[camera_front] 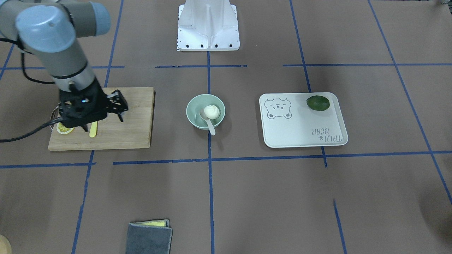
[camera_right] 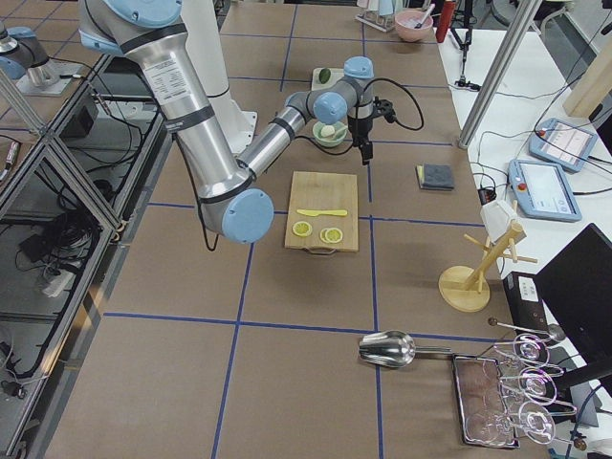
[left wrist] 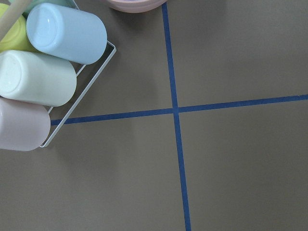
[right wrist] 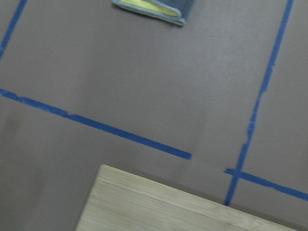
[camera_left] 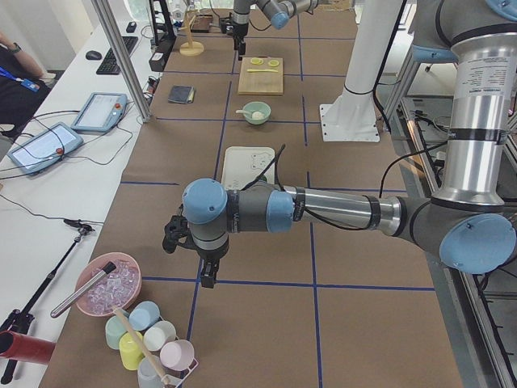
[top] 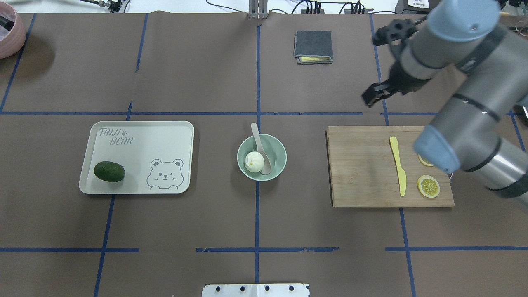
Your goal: Put spoon and bun in bowl
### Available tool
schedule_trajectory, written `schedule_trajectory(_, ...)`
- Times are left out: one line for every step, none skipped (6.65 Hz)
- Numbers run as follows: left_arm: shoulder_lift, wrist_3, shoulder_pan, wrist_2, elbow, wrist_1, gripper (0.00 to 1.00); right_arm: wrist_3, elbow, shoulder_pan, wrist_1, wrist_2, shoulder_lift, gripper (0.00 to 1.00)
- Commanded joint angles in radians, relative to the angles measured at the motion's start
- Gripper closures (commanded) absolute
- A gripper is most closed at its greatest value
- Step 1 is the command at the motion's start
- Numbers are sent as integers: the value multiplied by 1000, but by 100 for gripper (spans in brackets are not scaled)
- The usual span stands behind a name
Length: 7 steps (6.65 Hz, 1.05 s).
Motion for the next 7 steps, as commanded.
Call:
schedule_trajectory(2, 1, 0, 64, -3, 0, 0, -486, 6, 290, -11, 151, -231, 0)
schedule_trajectory(2, 1, 0, 64, -1, -1, 0, -582, -1, 404, -5, 174, -347, 0)
schedule_trajectory(2, 1, 2, 64, 8, 0, 0, -585, 2, 471, 1, 176, -446, 0)
schedule_trajectory(2, 1, 3, 64, 8, 5, 0, -593, -3, 494, 1, 168, -518, 0)
schedule_trajectory(9, 3, 11, 60, 7, 6, 0, -591, -23, 526, 1, 168, -554, 0)
schedule_trajectory(15, 3, 35, 58, 7, 7, 0, -583, -41, 566, -1, 184, -562, 0)
schedule_trajectory(15, 3, 35, 57, 7, 8, 0, -582, -44, 572, -1, 223, -580, 0)
